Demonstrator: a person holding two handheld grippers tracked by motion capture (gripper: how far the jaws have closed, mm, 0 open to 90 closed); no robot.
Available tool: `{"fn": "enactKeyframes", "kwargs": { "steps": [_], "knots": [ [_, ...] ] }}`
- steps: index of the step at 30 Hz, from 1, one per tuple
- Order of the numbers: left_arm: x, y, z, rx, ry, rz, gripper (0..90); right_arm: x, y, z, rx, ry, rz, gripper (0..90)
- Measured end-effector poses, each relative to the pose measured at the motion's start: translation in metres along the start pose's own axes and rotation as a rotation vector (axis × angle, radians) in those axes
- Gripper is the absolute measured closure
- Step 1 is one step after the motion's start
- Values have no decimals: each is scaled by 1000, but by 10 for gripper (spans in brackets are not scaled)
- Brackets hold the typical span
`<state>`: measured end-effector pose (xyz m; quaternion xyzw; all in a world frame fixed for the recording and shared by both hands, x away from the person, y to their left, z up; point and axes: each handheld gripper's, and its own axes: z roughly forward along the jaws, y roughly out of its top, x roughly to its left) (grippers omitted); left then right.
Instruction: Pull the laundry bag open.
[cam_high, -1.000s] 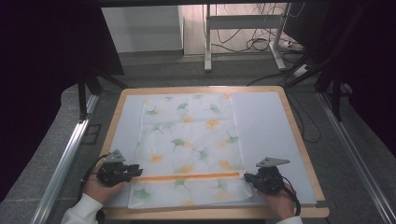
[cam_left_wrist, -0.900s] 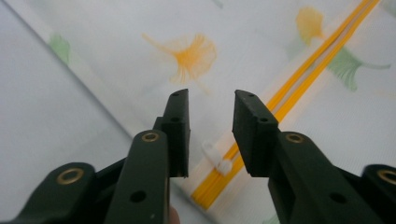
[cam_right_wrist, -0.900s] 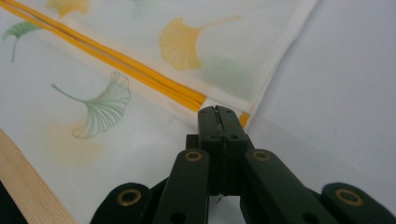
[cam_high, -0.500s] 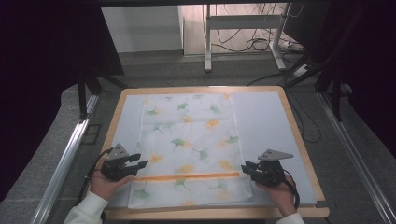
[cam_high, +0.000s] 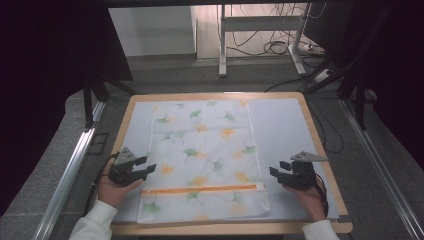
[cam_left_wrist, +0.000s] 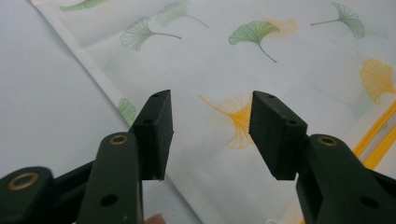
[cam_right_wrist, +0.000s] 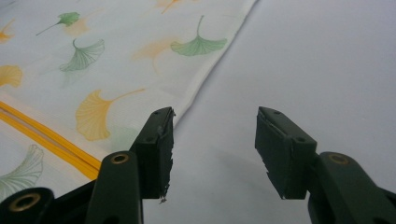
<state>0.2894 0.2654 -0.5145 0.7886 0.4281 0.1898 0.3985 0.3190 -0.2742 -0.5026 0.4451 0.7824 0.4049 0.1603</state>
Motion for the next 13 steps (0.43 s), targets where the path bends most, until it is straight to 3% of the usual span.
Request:
{"fn": "enactKeyframes", "kwargs": {
  "steps": [9, 13],
  "knots": [
    [3, -2, 0, -1, 3, -12, 421, 5, -2, -1, -3, -5, -43, 455],
    [3, -2, -3, -23, 12, -17, 416, 6, -2, -1, 0, -11, -54, 444]
  ]
}}
